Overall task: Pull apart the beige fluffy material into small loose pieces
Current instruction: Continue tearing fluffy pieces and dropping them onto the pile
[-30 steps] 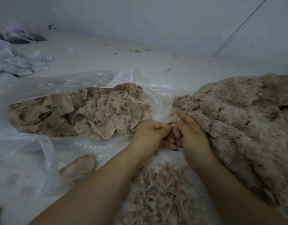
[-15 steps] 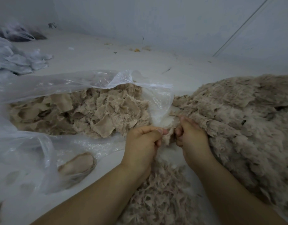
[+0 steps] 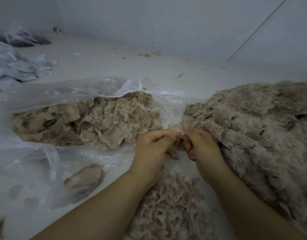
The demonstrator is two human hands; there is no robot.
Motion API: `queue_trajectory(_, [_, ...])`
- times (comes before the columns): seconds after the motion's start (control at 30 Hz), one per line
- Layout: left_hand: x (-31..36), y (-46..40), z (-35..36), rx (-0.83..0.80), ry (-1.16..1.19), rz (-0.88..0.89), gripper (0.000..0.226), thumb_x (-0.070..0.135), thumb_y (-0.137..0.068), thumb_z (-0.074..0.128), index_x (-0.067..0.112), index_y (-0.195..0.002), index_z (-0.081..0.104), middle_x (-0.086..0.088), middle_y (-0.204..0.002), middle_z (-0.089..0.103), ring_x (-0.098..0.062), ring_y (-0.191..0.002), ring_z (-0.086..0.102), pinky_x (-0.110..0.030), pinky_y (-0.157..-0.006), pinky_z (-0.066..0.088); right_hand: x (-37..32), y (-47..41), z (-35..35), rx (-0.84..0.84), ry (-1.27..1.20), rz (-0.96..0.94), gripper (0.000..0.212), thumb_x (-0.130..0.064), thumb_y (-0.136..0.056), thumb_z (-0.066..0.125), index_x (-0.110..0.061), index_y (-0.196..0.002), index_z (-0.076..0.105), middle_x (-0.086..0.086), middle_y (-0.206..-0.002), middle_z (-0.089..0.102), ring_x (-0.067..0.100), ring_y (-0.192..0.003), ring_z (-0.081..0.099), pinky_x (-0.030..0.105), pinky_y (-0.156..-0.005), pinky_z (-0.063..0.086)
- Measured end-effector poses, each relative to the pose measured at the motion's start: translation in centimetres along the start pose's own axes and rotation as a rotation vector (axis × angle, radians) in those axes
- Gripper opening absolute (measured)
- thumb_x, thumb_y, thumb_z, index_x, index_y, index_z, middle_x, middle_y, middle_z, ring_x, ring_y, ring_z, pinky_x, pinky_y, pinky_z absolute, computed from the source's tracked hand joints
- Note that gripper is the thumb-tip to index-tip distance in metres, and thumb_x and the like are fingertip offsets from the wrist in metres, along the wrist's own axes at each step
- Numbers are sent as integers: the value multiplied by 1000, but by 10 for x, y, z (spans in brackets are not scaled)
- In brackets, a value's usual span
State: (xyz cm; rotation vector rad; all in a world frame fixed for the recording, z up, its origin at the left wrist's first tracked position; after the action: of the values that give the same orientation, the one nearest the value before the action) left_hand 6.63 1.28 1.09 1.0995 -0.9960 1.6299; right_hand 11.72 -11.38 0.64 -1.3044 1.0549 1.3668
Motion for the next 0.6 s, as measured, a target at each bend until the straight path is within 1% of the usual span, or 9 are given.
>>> queue_trajectory(0.1, [-3,-2,-1,20,-13,-2,19,0,-88,60,4,-82,77,-16,-83,74,-37,-79,68,-40,-61,55,1,-1,-1,17,-35,35,44,-36,-94,58,-22,-53,51,6,-56,38,9,-40,29,18,-37,26])
queue_trajectory(0.17, [-4,-3,0,20,2,-15,16,4,-83,63,4,-76,77,-17,-80,73,-37,-77,67,-41,-61,54,2,-1,0,-2,-14,25,42,-33,-94,59,-20,-54,50,7,-57,36,9,-40,28,18,-38,26])
queue_trajectory(0.23, [-6,-3,2,-6,49,-67,17,11,-73,61,4,-65,75,-18,-71,70,-32,-67,63,-38,-59,52,3,0,0,-5,47,11,40,-24,-94,60,-19,-55,51,2,-51,37,9,-39,31,18,-39,30])
queue_trajectory(0.27, [-7,-2,4,-31,83,-103,19,13,-70,60,4,-58,71,-17,-63,66,-29,-62,60,-34,-58,50,5,-1,-1,8,70,20,37,-18,-94,60,-17,-57,55,0,-49,43,9,-41,38,18,-41,34])
queue_trajectory(0.33, [-9,-2,5,-83,119,-167,26,14,-69,60,5,-45,60,-12,-47,56,-20,-49,54,-24,-53,46,8,-1,-2,32,73,59,23,-8,-93,57,-12,-71,65,3,-56,56,13,-51,51,24,-51,44])
queue_trajectory(0.4, [-12,-2,5,-109,106,-209,37,14,-73,63,7,-38,51,-7,-38,44,-16,-40,44,-21,-46,41,9,-2,-2,33,65,76,19,-5,-92,54,-10,-79,68,11,-66,59,21,-59,54,29,-58,46])
queue_trajectory(0.47, [-17,-3,4,-108,100,-224,42,10,-78,68,8,-41,49,-7,-41,42,-20,-40,40,-22,-44,39,9,-3,-3,40,70,75,22,-5,-91,55,-12,-76,70,16,-70,58,25,-63,53,32,-62,46])
queue_trajectory(0.53, [-19,-6,3,-73,106,-197,42,7,-79,74,10,-45,50,-8,-49,46,-21,-46,41,-27,-50,41,9,-3,-3,47,73,69,22,-7,-91,57,-13,-75,70,12,-68,57,21,-63,54,30,-63,46])
queue_trajectory(0.6, [-18,-9,0,-40,136,-143,44,7,-79,76,15,-44,50,-7,-50,48,-20,-49,44,-30,-57,43,8,-2,-2,29,51,63,22,-11,-94,57,-13,-74,66,5,-61,51,9,-50,48,20,-50,42])
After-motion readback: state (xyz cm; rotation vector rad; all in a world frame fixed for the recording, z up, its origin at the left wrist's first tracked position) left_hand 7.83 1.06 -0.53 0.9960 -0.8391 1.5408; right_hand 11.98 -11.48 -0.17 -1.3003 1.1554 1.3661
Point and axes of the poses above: each hand's wrist, its own y-axis away from the middle knuckle, its own z-axis out of the palm, x = y × z, the point moved 4 cm from there along -y, towards the middle knuckle
